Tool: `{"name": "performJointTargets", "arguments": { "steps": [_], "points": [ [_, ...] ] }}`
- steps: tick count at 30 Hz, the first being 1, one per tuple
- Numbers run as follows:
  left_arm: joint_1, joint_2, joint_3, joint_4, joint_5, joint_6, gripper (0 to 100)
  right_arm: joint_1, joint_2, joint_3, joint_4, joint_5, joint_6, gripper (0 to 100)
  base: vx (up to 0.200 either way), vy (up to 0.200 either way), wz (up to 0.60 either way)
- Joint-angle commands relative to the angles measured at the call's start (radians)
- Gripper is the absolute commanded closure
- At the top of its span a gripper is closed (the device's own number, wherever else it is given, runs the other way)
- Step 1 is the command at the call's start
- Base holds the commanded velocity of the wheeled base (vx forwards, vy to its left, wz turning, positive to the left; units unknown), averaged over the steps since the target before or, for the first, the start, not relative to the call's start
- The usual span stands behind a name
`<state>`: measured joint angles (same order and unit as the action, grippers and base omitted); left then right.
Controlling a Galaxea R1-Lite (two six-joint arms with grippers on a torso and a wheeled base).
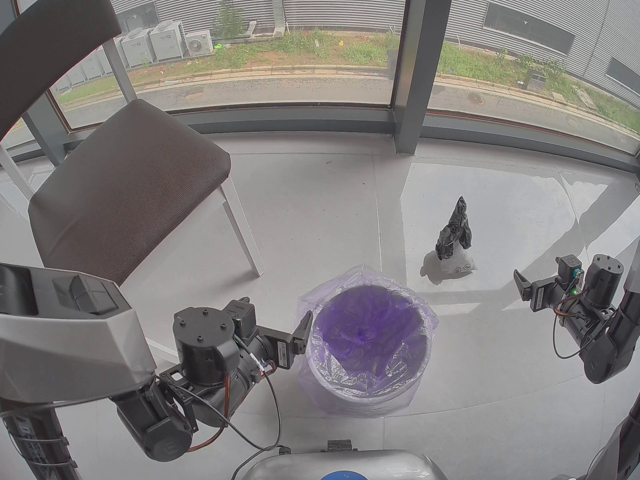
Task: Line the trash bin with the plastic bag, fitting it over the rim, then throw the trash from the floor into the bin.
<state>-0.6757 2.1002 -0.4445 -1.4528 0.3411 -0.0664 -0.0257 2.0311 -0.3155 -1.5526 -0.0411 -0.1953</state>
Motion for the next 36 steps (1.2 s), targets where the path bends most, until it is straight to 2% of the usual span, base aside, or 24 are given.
{"name": "performJointTargets", "arguments": {
  "steps": [1, 4, 8, 10, 12, 14, 15, 18, 19, 23, 31, 36],
  "points": [
    [-0.027, -0.054, 0.058, -0.017, -0.016, 0.016, 0, 0.012, -0.051, 0.024, -0.018, -0.002, 0.001, 0, 0.0, 0.0, 0.0],
    [-0.007, -0.046, 0.124, -0.008, -0.03, 0.02, 0, 0.015, -0.083, 0.061, -0.018, 0.0, -0.007, 0, 0.0, 0.0, 0.0],
    [0.064, 0.049, 0.219, -0.031, -0.189, 0.028, 0, 0.061, -0.106, 0.11, -0.018, -0.003, -0.01, 0, 0.0, 0.0, 0.0],
    [0.082, 0.107, 0.214, -0.078, -0.208, 0.034, 0, 0.092, -0.121, 0.139, -0.018, -0.003, -0.009, 0, 0.0, 0.0, 0.0],
    [0.094, 0.158, 0.213, -0.118, -0.218, 0.069, 0, 0.106, -0.137, 0.164, -0.018, -0.005, -0.009, 0, 0.0, 0.0, 0.0],
    [0.12, 0.202, 0.216, -0.118, -0.241, 0.158, 0, 0.109, -0.15, 0.213, -0.018, -0.01, 0.001, 0, 0.0, 0.0, 0.0],
    [0.125, 0.21, 0.217, -0.118, -0.252, 0.174, 0, 0.109, -0.153, 0.22, -0.018, -0.01, 0.002, 0, 0.0, 0.0, 0.0],
    [0.145, 0.248, 0.214, -0.118, -0.344, 0.261, 0, 0.107, -0.167, 0.263, -0.018, -0.01, 0.022, 0, 0.0, 0.0, 0.0],
    [0.145, 0.248, 0.214, -0.118, -0.344, 0.261, 0, 0.107, -0.167, 0.263, -0.018, -0.01, 0.022, 0, 0.0, 0.0, 0.0],
    [0.188, 0.325, 0.102, -0.118, -0.459, 0.372, 0, 0.138, -0.224, 0.274, -0.018, -0.011, 0.033, 0, 0.0, 0.0, 0.0],
    [0.188, 0.437, 0.012, -0.113, -0.562, 0.477, 0, 0.222, -0.276, 0.306, -0.018, -0.014, 0.031, 0, 0.0, 0.0, 0.0],
    [0.179, 0.465, -0.077, -0.064, -0.568, 0.496, 0, 0.236, -0.276, 0.316, -0.018, -0.014, 0.033, 0, 0.0, 0.0, 0.0]
  ]
}}
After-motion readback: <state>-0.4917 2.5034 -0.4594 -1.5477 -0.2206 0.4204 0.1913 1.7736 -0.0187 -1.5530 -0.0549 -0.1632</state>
